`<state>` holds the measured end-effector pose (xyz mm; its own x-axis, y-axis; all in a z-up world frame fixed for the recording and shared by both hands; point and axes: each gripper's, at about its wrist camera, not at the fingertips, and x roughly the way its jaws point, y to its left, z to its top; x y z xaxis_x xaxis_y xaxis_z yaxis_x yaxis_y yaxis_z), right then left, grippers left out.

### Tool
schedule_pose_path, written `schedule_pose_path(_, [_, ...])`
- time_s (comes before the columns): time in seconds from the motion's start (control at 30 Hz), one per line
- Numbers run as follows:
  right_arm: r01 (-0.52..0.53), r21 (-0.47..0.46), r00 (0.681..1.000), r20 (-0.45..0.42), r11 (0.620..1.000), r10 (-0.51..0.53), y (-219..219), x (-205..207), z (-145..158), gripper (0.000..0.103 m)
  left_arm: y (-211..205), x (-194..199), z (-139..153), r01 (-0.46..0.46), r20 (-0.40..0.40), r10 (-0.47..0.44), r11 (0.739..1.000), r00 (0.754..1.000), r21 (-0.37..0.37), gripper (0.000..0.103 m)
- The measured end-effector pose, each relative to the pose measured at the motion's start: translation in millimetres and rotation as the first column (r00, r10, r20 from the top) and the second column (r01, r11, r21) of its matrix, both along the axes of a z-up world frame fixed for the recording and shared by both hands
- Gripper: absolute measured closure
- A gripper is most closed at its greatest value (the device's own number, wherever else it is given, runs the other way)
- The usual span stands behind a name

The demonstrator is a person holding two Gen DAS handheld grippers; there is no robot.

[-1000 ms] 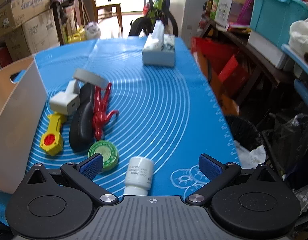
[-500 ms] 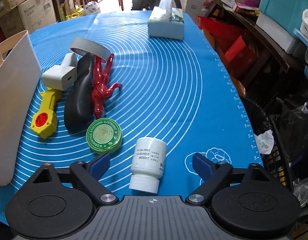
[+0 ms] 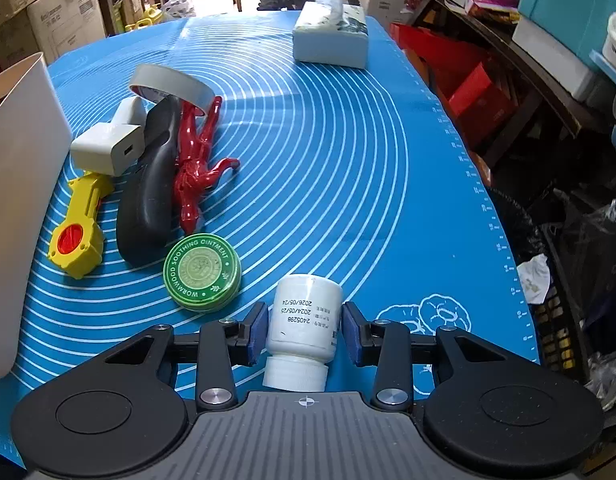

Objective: Organize rigid objects
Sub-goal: 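Carry the pill bottle into the beige basket and open the right gripper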

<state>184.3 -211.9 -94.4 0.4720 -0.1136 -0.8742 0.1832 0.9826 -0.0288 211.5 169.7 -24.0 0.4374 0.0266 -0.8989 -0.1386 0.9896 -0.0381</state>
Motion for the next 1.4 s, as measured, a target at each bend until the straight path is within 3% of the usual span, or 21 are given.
schedule_pose_path(0.2, [-0.006, -0.019, 0.998, 0.070, 1.000, 0.008, 8.1, -2.0, 21.8, 0.059, -0.7, -0.8, -0.5, 0.002, -0.001, -0.002, 1.000, 1.000, 0.000, 0.097])
schedule_pose_path(0.43, [-0.035, -0.030, 0.980, 0.193, 0.999, 0.040, 24.4, 4.8, 70.0, 0.059, -1.4, -0.6, -1.0, 0.002, -0.001, -0.002, 1.000, 1.000, 0.002, 0.097])
schedule_pose_path(0.7, [-0.144, -0.020, 0.922, 0.360, 0.989, 0.141, 63.9, 23.0, 137.0, 0.059, -3.5, -0.4, -1.6, 0.005, -0.003, -0.005, 1.000, 1.000, 0.008, 0.097])
schedule_pose_path(0.87, [-0.263, -0.029, 0.876, 0.411, 0.964, 0.251, 106.0, 39.9, 161.0, 0.059, -3.9, -1.4, -0.9, 0.003, -0.003, -0.003, 1.000, 1.000, 0.009, 0.097])
schedule_pose_path(1.17, [-0.441, -0.046, 0.817, 0.392, 0.896, 0.422, 195.5, 62.8, 153.7, 0.059, -3.5, -1.8, -0.6, 0.007, -0.004, -0.006, 1.000, 1.000, 0.014, 0.097])
schedule_pose_path(1.4, [-0.489, -0.038, 0.830, 0.288, 0.871, 0.478, 238.9, 71.3, 115.8, 0.059, -2.5, -2.7, -0.5, 0.008, -0.004, -0.008, 1.000, 1.000, 0.011, 0.097])
